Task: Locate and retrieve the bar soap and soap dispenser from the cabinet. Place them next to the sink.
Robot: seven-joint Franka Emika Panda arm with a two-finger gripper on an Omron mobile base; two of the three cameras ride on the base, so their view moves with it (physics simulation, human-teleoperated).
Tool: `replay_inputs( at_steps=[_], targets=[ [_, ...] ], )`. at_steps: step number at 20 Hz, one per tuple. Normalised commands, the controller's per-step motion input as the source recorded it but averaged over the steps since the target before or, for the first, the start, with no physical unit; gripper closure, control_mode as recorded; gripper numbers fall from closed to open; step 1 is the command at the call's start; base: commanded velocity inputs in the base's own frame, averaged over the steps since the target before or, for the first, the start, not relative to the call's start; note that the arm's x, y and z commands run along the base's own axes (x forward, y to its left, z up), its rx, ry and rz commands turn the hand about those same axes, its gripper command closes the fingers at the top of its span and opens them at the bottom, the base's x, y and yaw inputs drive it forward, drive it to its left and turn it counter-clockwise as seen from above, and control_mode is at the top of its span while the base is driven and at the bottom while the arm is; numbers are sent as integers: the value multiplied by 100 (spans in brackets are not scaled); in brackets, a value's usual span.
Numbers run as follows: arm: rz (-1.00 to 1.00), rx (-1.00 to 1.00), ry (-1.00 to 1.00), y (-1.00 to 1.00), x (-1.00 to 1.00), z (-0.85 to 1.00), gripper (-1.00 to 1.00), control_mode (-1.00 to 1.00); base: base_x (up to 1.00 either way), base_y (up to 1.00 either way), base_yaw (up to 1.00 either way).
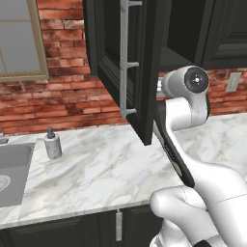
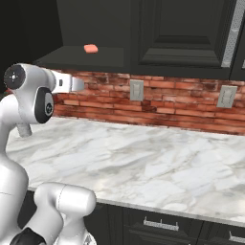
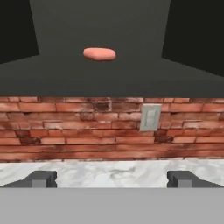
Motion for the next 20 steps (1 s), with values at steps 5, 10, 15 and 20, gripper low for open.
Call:
replay_inputs(
  at_steps=[5,10,15,20],
  targets=[
    [0,0,-1,-5,-11,48,-100,-100,0,0,0],
    [2,0,0,-18,2,30,-100,-100,0,0,0],
    [7,0,3,-12,8,25,-100,-100,0,0,0],
    [3,-3,6,0,16,19,-100,-100,0,0,0]
  ],
)
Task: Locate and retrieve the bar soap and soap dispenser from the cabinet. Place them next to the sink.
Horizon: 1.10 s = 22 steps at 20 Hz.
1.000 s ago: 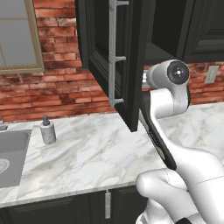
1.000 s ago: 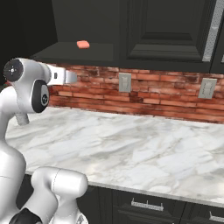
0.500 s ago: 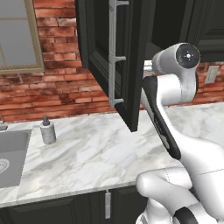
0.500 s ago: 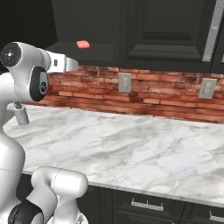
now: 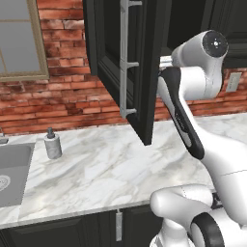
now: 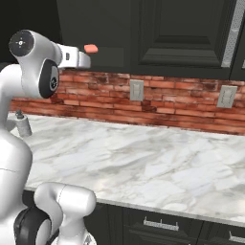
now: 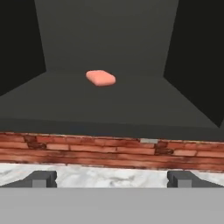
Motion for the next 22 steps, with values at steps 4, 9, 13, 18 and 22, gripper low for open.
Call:
replay_inputs(
  at_steps=[4,9,13,18,22],
  targets=[
    [0,-5,7,2,21,7,-100,-100,0,0,0],
    [0,0,0,0,16,-4,-100,-100,0,0,0],
    [0,0,0,0,36,0,-100,-100,0,0,0],
    [1,0,1,0,42,0,-100,-100,0,0,0],
    [1,0,5,0,37,0,-100,-100,0,0,0]
  ],
)
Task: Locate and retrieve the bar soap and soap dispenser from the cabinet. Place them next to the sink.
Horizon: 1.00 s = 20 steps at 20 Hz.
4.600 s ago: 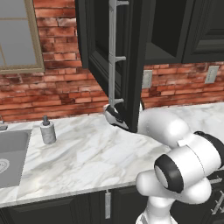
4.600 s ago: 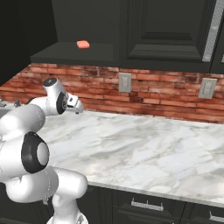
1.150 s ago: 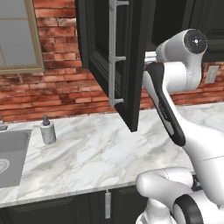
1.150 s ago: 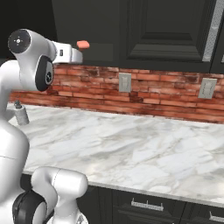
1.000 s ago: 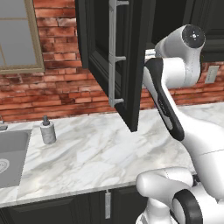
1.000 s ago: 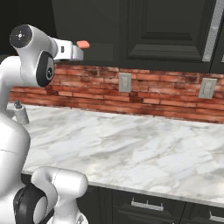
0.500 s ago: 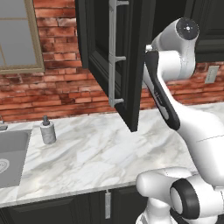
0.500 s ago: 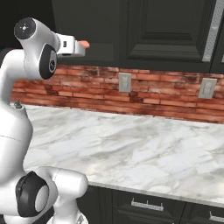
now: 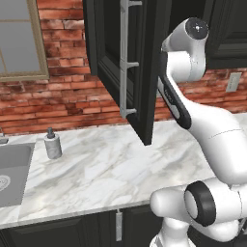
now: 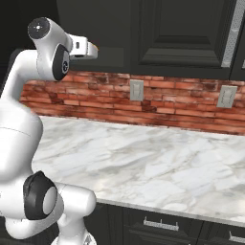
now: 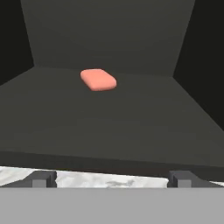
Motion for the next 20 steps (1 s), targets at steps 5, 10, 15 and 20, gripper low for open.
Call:
replay_inputs(
  at_steps=[5,10,15,20],
  targets=[
    [0,0,4,0,34,2,-100,-100,0,0,0],
    [0,0,1,1,35,0,-100,-100,0,0,0],
    [0,0,0,7,36,0,-100,-100,0,0,0],
    [0,0,0,12,34,0,-100,-100,0,0,0]
  ],
)
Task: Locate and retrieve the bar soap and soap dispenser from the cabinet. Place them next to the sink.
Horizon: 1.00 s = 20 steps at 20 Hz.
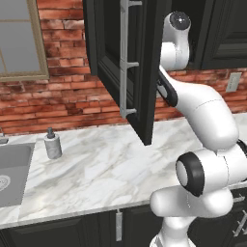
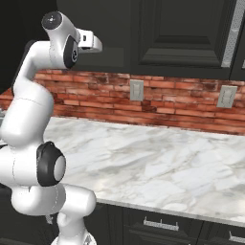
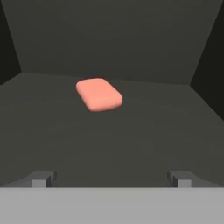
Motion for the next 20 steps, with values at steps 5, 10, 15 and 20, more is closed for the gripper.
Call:
replay_inputs(
  at_steps=[5,10,15,20],
  targets=[
    [0,0,0,12,33,0,-100,-100,0,0,0],
    [0,0,1,3,32,0,-100,-100,0,0,0],
    [0,0,5,0,34,0,-100,-100,0,0,0],
    [0,-2,11,0,33,0,-100,-100,0,0,0]
  ],
)
